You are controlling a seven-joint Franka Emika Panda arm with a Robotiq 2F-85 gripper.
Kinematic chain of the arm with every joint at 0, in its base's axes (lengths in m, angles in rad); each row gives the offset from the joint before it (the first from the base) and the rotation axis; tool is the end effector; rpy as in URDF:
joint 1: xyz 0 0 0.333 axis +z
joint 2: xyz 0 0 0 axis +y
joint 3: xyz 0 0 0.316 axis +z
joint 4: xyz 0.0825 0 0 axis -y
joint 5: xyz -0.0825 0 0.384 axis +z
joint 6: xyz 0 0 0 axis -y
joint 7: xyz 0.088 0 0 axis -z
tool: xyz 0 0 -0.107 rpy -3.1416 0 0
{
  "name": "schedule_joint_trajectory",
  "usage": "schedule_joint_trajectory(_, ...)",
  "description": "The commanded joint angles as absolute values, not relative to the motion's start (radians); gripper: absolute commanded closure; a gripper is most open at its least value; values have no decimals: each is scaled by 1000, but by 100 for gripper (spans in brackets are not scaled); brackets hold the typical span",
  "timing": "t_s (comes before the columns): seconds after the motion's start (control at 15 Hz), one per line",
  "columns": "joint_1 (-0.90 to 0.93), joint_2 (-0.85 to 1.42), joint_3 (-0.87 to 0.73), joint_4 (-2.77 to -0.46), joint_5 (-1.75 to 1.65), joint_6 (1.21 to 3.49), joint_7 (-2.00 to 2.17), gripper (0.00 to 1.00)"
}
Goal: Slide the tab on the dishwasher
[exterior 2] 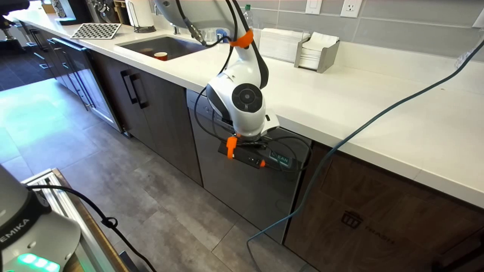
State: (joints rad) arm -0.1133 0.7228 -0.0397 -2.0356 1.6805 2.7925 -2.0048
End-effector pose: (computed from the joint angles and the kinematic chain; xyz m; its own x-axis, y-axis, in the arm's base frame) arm 0.5223 -0.1286 0.0686 0.8578 0.1857 0.4792 0.2849 -0.9479 -0.1428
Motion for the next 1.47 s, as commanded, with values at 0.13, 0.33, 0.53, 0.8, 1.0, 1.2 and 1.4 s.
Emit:
schedule_joint_trajectory(0.13,-109,686,-33,-2104,1639,2782,-1969,53)
schedule_joint_trajectory(0.33,-104,676,-47,-2146,1602,2810,-1928,32)
schedule_joint_trajectory(0.53,-104,650,-60,-2184,1590,2832,-1912,12)
schedule_joint_trajectory(0.8,-100,584,-70,-2234,1599,2871,-1918,0)
schedule_joint_trajectory(1.0,-95,531,-75,-2276,1578,2903,-1897,0)
schedule_joint_trajectory(1.2,-92,466,-77,-2334,1517,2916,-1838,0)
schedule_joint_trajectory(1.4,-91,400,-79,-2388,1463,2927,-1784,0)
